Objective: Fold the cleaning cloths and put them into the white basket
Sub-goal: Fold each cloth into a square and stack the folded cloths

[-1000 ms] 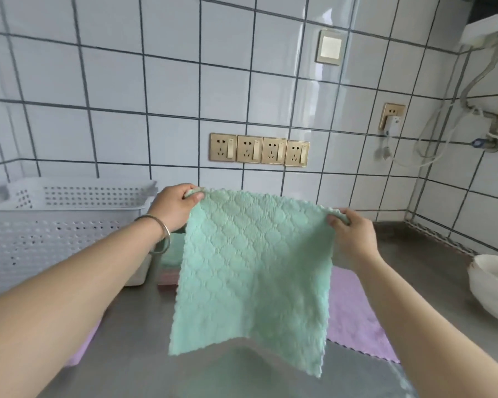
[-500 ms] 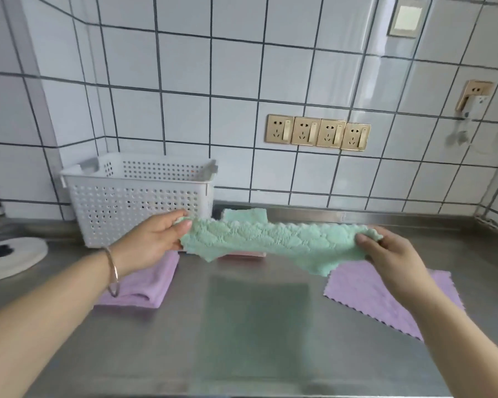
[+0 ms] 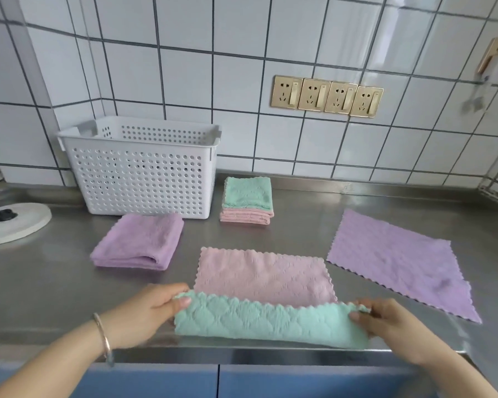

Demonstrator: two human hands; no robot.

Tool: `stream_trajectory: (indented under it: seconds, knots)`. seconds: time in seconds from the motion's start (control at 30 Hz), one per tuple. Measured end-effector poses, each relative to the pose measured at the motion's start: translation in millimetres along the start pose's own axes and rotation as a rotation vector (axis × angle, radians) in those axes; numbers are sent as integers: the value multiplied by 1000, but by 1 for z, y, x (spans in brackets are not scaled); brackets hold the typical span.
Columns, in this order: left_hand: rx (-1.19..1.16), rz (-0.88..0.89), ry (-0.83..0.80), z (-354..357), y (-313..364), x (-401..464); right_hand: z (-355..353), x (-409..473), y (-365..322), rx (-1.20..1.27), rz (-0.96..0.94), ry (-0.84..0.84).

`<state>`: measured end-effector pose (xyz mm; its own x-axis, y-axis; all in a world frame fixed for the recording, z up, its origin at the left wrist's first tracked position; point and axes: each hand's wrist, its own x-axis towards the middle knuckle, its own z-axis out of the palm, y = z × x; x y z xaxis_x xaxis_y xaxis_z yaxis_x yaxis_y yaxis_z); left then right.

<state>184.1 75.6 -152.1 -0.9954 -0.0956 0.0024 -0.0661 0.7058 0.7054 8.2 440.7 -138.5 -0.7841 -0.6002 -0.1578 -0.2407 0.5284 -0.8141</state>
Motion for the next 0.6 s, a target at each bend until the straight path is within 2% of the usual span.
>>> stream_trajectory:
  seconds: [0.13,0.2,0.27,0.43,0.6]
  knots:
    - [-51,-121,148,-2,2,43,-2,38,-16,-9,22,167]
    - [27,-184,318,3,5,69,0,62,-20,-49,28,276]
    - [162,-283,418,10,8,92,3,86,-19,-54,72,354]
    - [393,-501,374,22,4,121,18,121,-10,-88,198,406]
    - [465,-526,373,23,0,131,25,132,-7,-175,213,475]
